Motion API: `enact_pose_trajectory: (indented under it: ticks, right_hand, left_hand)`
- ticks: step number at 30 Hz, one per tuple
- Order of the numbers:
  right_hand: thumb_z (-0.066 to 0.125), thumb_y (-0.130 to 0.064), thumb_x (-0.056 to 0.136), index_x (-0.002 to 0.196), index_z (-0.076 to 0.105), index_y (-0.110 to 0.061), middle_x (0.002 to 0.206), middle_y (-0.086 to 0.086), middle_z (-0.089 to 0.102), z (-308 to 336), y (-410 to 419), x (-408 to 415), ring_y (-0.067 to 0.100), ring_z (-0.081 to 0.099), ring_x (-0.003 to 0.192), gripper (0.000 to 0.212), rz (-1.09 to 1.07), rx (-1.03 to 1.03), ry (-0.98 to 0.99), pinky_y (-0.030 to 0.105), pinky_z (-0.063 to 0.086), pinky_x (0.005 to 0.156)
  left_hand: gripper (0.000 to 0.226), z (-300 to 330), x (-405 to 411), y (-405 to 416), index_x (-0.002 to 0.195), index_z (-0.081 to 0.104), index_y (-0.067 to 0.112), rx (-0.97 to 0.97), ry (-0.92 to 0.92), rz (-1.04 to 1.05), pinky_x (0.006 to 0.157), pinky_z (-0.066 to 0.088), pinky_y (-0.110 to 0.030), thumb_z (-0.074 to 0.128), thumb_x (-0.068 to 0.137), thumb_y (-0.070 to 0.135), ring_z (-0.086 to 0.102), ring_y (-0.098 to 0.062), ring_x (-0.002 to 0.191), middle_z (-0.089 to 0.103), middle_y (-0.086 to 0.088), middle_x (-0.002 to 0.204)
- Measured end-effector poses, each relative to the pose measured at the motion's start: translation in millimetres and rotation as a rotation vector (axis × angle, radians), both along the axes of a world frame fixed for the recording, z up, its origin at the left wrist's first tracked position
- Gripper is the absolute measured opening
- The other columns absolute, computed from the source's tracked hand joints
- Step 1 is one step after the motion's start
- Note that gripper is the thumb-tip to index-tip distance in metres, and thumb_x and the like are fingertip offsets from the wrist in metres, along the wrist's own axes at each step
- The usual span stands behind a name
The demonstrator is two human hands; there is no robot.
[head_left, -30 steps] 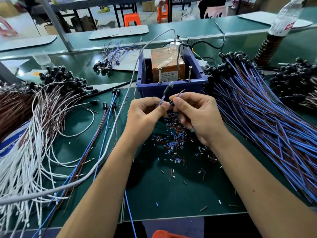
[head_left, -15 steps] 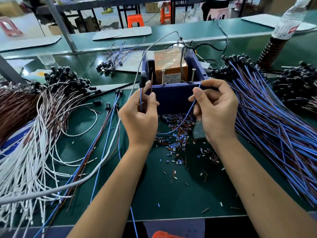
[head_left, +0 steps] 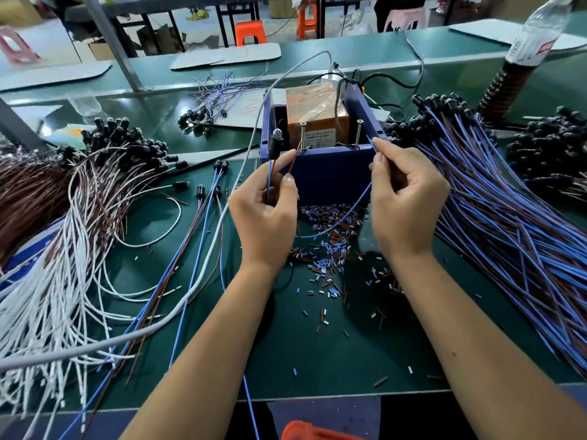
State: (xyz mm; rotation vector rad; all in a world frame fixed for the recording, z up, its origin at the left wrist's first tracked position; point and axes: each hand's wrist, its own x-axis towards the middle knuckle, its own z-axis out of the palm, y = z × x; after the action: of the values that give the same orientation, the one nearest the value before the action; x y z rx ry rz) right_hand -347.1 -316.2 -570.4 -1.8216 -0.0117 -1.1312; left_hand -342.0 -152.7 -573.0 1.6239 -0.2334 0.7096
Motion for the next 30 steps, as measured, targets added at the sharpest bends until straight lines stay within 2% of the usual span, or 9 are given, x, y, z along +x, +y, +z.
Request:
enact_pose_trajectory:
  ticks: [3,7,12,15,17,22,26,30]
  right_hand:
    - [0.062,-0.008,0.102,0.119,0.077,-0.003,0.088,0.004,0.072,0.9,2.4,0.3,0.015,0.067,0.076,0.024,-0.009,-0.034,-0.011,0.032,0.057,0.069]
    - [0.062,-0.007,0.102,0.119,0.076,-0.001,0.088,0.003,0.071,2.6,4.7,1.3,0.015,0.065,0.075,0.023,-0.005,-0.076,-0.014,0.028,0.055,0.069]
    - [0.061,-0.006,0.103,0.118,0.077,-0.001,0.087,0.006,0.071,3.4,5.9,1.8,0.017,0.064,0.072,0.023,0.011,-0.104,-0.019,0.027,0.051,0.064]
    - [0.061,-0.006,0.103,0.118,0.077,0.000,0.087,0.006,0.071,3.2,5.6,1.8,0.017,0.064,0.071,0.023,0.012,-0.109,-0.014,0.028,0.051,0.063]
    - [0.060,-0.006,0.103,0.118,0.076,0.000,0.088,0.008,0.071,3.0,5.6,1.6,0.019,0.065,0.072,0.023,0.022,-0.105,-0.007,0.030,0.052,0.063]
    - [0.060,-0.006,0.103,0.120,0.075,0.001,0.089,0.008,0.071,4.3,5.5,0.9,0.017,0.065,0.073,0.023,0.028,-0.106,0.005,0.024,0.051,0.064]
    - [0.061,-0.005,0.103,0.120,0.075,0.000,0.089,0.008,0.071,4.1,4.6,-0.3,0.019,0.066,0.074,0.024,0.024,-0.103,0.010,0.028,0.053,0.065]
    - [0.063,-0.005,0.101,0.123,0.074,0.000,0.092,0.004,0.071,4.9,4.1,-3.4,0.007,0.064,0.077,0.025,-0.003,-0.065,0.012,0.013,0.048,0.072]
  left_hand:
    - [0.031,0.4,-0.6,-0.3,0.117,0.076,0.014,-0.001,0.005,-0.009,0.048,0.030,-0.031,0.058,0.095,0.001,0.040,-0.033,0.054,0.053,-0.028,0.067]
    - [0.032,1.7,-2.2,-0.6,0.117,0.075,0.015,-0.003,0.012,-0.017,0.048,0.030,-0.029,0.058,0.095,0.000,0.039,-0.027,0.052,0.053,-0.029,0.067]
    - [0.033,3.9,-3.5,-1.2,0.116,0.074,0.019,-0.025,0.018,-0.027,0.051,0.037,-0.033,0.058,0.094,0.000,0.048,-0.041,0.060,0.055,-0.029,0.071]
    - [0.033,4.2,-3.7,-1.6,0.115,0.074,0.020,-0.035,0.017,-0.032,0.050,0.038,-0.032,0.058,0.094,0.000,0.050,-0.042,0.061,0.057,-0.020,0.071]
    - [0.033,4.0,-3.2,-1.7,0.114,0.074,0.021,-0.031,0.019,-0.029,0.050,0.037,-0.037,0.058,0.094,0.001,0.051,-0.043,0.063,0.057,-0.016,0.072]
    - [0.033,3.9,-3.0,-1.3,0.114,0.075,0.023,-0.015,0.011,-0.015,0.050,0.039,-0.042,0.058,0.094,0.002,0.051,-0.044,0.062,0.056,-0.014,0.070]
    - [0.034,3.3,-2.2,-1.3,0.113,0.076,0.026,0.000,-0.001,0.006,0.051,0.039,-0.042,0.058,0.094,0.004,0.050,-0.041,0.061,0.056,-0.015,0.069]
    - [0.030,0.9,-1.8,0.5,0.110,0.077,0.029,0.014,-0.032,0.024,0.050,0.034,-0.037,0.059,0.094,0.012,0.045,-0.036,0.057,0.052,-0.009,0.067]
